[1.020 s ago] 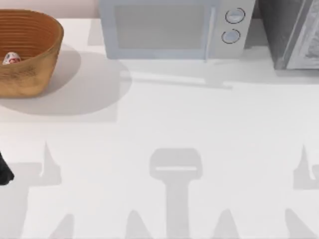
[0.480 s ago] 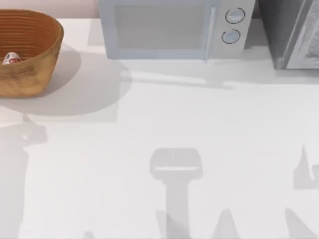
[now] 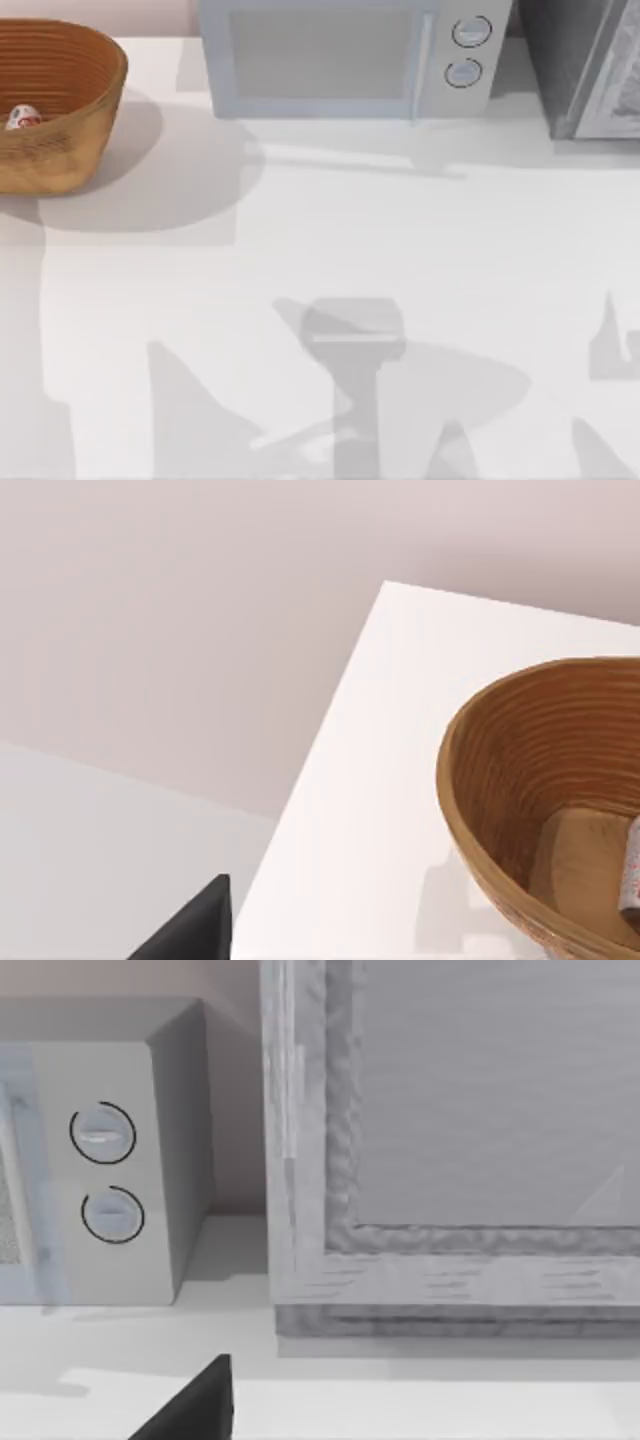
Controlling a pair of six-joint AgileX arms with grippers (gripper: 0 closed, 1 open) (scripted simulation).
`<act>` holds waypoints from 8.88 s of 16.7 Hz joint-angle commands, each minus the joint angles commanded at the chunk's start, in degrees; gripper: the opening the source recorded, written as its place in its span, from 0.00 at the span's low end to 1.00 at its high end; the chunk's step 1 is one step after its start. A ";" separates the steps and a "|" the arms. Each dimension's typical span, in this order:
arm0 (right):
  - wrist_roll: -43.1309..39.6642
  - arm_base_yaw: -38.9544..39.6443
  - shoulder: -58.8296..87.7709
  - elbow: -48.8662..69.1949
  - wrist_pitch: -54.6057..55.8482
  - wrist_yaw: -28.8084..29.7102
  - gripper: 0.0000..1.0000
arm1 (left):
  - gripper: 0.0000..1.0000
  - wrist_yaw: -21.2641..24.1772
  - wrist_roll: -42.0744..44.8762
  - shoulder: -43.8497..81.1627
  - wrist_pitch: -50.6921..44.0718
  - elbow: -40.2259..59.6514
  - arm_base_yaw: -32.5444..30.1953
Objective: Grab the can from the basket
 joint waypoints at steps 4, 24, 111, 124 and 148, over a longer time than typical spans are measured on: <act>0.00 0.00 0.00 0.00 0.00 0.00 1.00 | 1.00 1.19 1.08 22.35 -13.12 23.16 0.69; 0.00 0.00 0.00 0.00 0.00 0.00 1.00 | 1.00 13.79 4.49 84.88 -47.12 79.20 -9.17; 0.00 0.00 0.00 0.00 0.00 0.00 1.00 | 0.00 9.69 -3.98 -63.22 49.97 -80.13 -17.45; 0.00 0.00 0.00 0.00 0.00 0.00 1.00 | 0.00 42.96 -0.89 10.69 90.69 -49.78 -22.16; 0.00 0.00 0.00 0.00 0.00 0.00 1.00 | 0.00 90.46 0.74 71.85 119.54 -20.28 -24.53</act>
